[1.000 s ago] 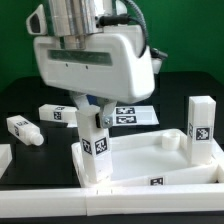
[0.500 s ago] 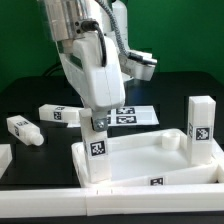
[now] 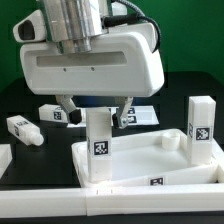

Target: Assemble desk

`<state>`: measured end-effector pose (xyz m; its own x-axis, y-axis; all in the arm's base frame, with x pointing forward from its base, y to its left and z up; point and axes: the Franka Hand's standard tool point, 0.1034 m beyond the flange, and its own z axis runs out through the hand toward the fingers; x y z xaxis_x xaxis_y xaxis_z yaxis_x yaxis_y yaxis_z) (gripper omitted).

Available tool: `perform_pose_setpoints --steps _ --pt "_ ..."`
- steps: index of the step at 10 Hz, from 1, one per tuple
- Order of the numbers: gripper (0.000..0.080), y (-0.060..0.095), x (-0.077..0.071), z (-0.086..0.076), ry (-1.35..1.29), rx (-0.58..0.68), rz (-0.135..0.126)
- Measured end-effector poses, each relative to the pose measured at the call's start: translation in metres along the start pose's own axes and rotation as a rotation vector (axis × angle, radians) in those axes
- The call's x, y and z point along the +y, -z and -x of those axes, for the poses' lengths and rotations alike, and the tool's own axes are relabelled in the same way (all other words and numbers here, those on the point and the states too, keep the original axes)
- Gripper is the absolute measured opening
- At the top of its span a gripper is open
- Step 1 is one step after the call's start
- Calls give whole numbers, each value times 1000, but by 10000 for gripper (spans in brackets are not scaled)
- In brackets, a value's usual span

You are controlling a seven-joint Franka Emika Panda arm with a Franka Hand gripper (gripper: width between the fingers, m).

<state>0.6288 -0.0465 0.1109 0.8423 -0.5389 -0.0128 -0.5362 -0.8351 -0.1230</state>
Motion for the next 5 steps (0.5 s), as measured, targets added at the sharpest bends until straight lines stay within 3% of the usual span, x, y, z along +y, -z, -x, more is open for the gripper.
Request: perform_pose_setpoints --steps 4,5 --pt "649 9 -4 -9 658 55 16" --pt "649 10 -1 -14 648 91 20"
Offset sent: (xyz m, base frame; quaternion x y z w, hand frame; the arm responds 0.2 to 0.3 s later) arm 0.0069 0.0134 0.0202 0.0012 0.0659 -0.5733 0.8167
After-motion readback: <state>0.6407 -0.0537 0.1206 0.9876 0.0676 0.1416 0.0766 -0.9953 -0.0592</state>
